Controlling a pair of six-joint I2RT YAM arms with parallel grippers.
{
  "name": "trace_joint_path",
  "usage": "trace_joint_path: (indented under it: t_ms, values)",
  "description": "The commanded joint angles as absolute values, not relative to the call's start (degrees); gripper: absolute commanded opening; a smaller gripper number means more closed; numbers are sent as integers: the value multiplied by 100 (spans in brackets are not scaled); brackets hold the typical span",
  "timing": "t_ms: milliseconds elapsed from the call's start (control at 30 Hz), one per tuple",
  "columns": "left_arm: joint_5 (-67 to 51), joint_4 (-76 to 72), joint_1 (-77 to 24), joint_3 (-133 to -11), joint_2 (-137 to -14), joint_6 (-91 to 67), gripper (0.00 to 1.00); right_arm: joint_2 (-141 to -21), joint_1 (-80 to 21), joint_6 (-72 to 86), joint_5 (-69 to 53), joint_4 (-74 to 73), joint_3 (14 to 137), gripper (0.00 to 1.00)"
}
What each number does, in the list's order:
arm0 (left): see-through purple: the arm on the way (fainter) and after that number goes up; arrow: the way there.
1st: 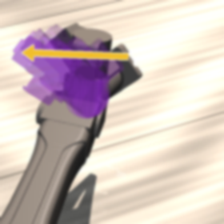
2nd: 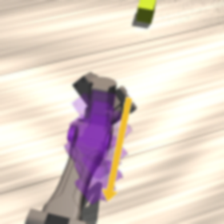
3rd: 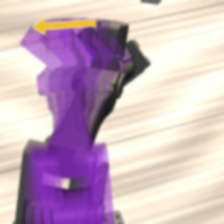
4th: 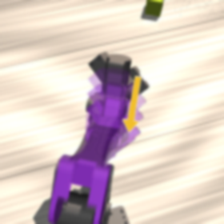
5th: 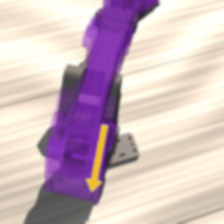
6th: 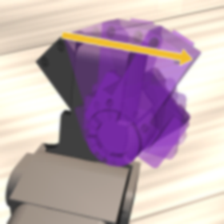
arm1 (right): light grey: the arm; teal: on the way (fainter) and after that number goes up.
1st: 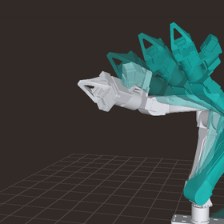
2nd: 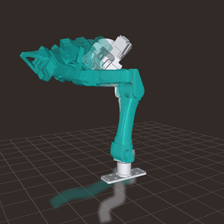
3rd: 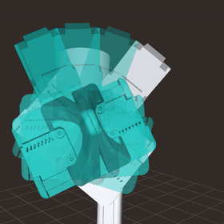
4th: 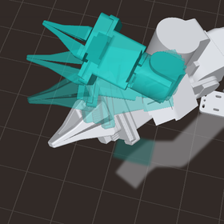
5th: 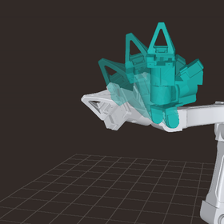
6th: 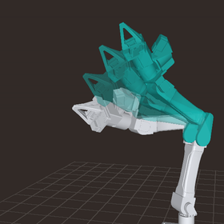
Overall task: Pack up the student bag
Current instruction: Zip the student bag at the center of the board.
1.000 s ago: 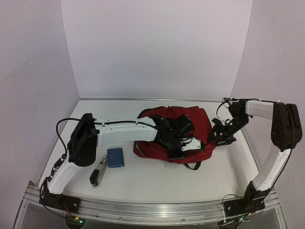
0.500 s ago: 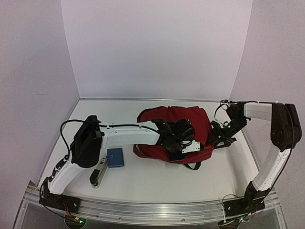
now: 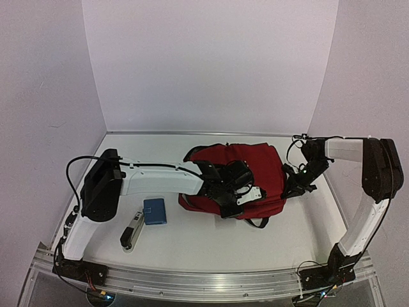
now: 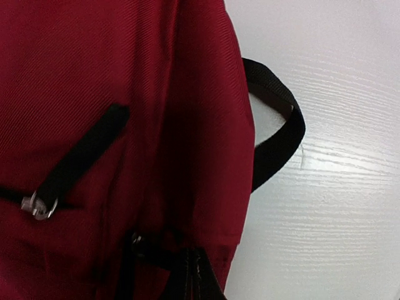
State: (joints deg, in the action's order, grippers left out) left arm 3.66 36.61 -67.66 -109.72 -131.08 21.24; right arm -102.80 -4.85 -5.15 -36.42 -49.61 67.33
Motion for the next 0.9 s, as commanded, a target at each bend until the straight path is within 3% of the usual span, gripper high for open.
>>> trace_joint_path:
  t_ms: [0,867]
  values:
    - [581,3625,-6744,-10484,-12160,1468,0,-10343,-476,-494,-3135,-4948,6876,0]
    - [1004,2703,-6448,-7981,-10089,-988,0,-10076,-118,-712,-2449,-5001,7128,0]
